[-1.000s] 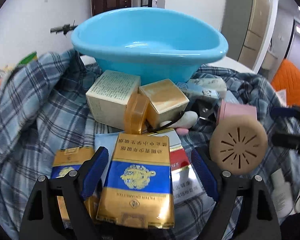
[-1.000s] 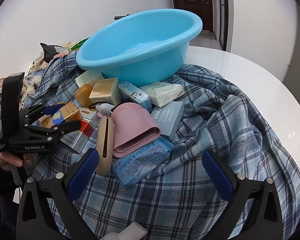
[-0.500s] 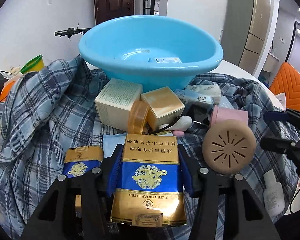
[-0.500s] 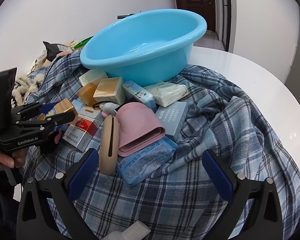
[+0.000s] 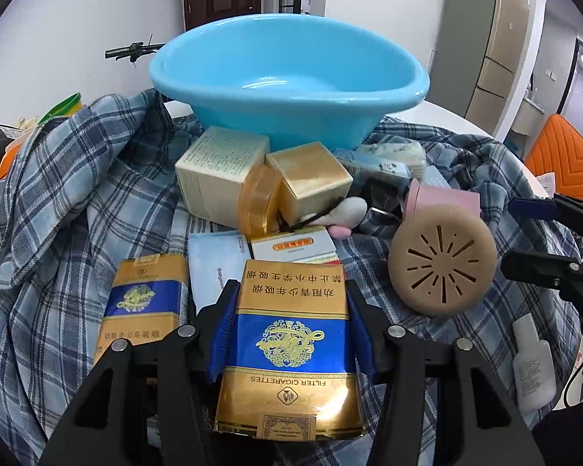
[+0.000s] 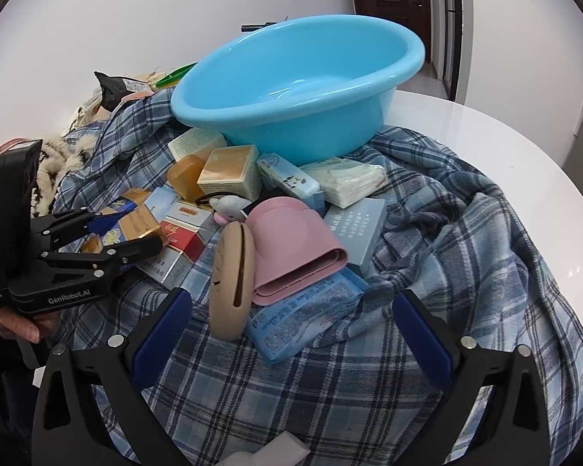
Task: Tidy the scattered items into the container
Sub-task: 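Grasp the tan round soap dish with the right tool while the left tool holds the pack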
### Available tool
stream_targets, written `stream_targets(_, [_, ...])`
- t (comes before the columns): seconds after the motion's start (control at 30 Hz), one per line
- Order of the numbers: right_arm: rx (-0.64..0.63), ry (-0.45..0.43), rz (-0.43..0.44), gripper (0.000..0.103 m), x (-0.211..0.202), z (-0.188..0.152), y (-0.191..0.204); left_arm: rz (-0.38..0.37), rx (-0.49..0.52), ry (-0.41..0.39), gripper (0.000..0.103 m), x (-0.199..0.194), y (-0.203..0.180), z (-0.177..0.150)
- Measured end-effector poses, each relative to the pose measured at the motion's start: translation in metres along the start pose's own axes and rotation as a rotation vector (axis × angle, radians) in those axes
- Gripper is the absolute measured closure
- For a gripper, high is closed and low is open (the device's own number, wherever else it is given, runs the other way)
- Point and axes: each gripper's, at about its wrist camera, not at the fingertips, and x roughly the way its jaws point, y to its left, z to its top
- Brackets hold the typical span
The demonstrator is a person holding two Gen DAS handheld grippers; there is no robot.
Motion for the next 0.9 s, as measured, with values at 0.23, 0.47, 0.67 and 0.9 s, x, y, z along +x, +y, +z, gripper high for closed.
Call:
stream_targets(0.23, [-0.038,0.019,0.063,0.009,0.006,-0.001,0.016,-0.01,0.02,0.005,0.049,-0.003,-0.005,-0.003])
stream_targets(0.47, [-0.041,0.007,0.043,0.071,0.016,-0.003,0.025,-0.014,0.041,0.007,0.048,-0.006,-0.007,-0.003])
stream_targets(0.67, [-0.091,0.003,0.047,0.09,0.01,-0.004,0.031,-0.027,0.045,0.009,0.048,-0.005,-0.008,-0.004])
stream_targets(0.9, [-0.101,0.016,0.078,0.09,-0.003,-0.006,0.034,-0.034,0.051,0.007,0.048,-0.007,-0.011,-0.003])
